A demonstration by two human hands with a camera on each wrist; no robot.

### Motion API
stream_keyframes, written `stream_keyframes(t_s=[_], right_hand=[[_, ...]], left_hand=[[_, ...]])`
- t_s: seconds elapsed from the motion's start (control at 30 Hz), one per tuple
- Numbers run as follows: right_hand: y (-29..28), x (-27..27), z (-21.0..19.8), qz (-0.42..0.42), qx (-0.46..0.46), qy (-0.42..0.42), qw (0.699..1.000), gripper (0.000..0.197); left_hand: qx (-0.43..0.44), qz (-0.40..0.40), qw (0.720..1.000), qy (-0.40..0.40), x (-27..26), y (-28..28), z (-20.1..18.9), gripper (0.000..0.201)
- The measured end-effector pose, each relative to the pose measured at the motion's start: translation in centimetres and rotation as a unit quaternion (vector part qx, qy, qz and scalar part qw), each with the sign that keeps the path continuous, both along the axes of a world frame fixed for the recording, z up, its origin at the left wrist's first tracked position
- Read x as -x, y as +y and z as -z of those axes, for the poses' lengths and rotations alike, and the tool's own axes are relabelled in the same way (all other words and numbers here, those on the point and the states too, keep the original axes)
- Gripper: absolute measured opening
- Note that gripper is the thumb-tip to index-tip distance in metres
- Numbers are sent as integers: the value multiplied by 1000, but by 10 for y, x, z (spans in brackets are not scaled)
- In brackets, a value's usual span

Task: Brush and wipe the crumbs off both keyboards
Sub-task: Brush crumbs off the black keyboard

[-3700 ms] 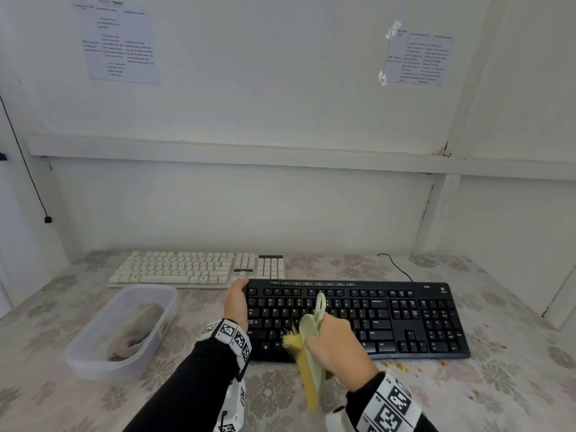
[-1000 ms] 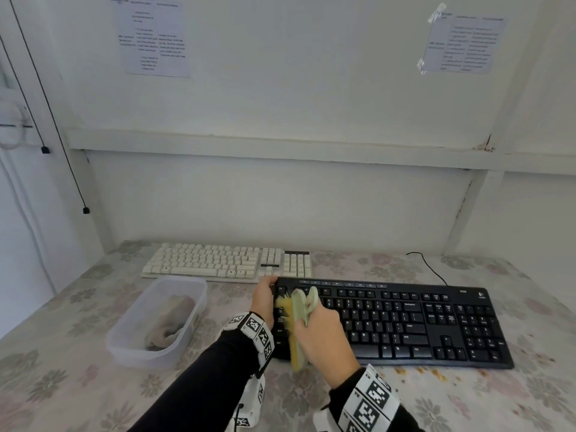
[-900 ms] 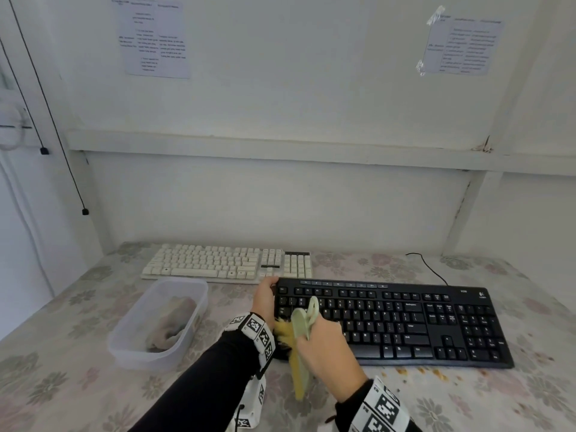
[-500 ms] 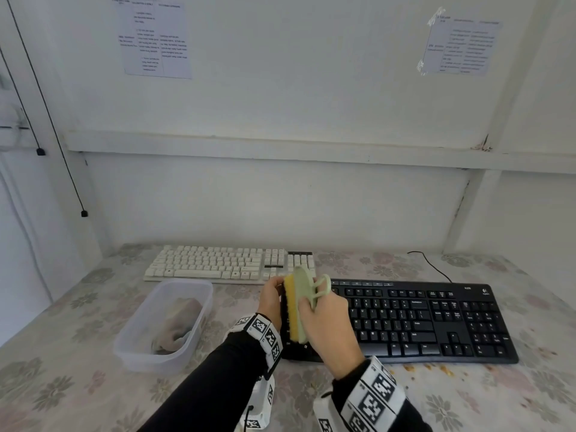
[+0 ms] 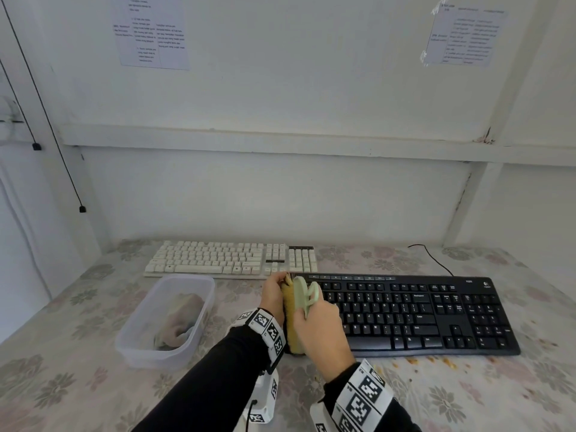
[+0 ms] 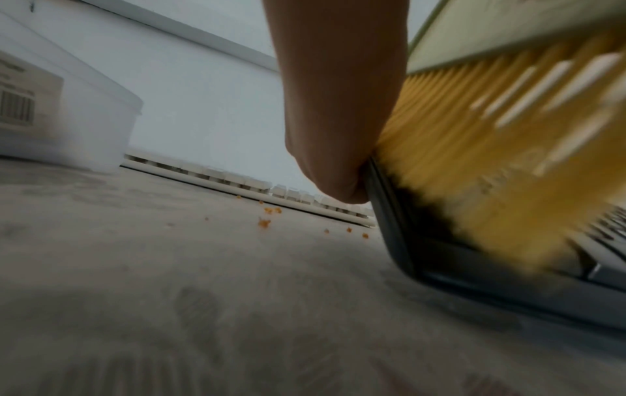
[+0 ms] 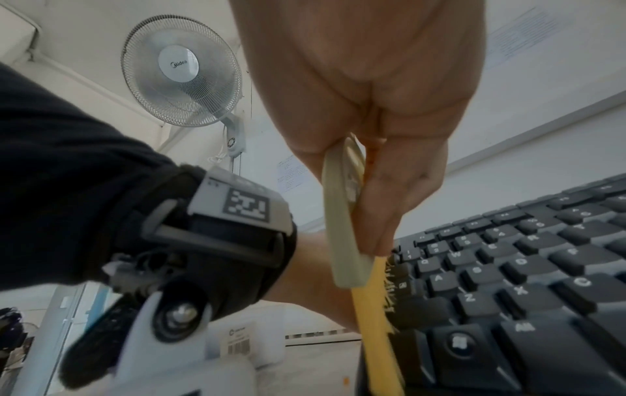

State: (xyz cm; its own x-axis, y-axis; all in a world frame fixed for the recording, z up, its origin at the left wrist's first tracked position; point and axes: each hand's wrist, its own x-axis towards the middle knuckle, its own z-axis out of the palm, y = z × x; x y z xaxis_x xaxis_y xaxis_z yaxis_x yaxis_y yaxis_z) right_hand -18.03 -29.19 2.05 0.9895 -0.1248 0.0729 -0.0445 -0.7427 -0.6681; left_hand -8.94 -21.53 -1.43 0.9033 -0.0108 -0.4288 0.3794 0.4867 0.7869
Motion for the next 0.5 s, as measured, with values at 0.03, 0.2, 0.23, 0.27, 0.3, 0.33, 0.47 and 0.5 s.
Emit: stream_keyframes(t_s=[0.03, 0.2, 0.23, 0.27, 0.3, 0.33, 0.47, 0.5], right_hand=[[0, 2, 1, -6, 10, 9, 1000, 25], [-5, 12, 4, -27, 12, 41, 999, 26], [-7, 12, 5, -32, 13, 44, 998, 24], [-9, 13, 3, -35, 12, 46, 998, 19], [-11, 15, 2, -39, 10, 50, 998, 13], [-13, 16, 0, -43, 8, 56, 998, 9], [-24, 20, -8, -62, 12, 78, 995, 9], [-26, 21, -12, -61, 14, 77, 995, 13]], left_hand=[[5, 0, 1000, 5, 0, 0, 0, 32], [0, -13, 1000, -3, 0, -1, -1, 24], [-2, -16, 1000, -5, 0, -1, 0, 24], [-2, -17, 1000, -6, 1, -2, 0, 24], [-1, -14, 1000, -5, 0, -1, 1, 25], [3, -12, 1000, -4, 0, -1, 1, 25], [6, 3, 1000, -5, -2, -2, 2, 25], [5, 6, 1000, -6, -3, -2, 3, 25]])
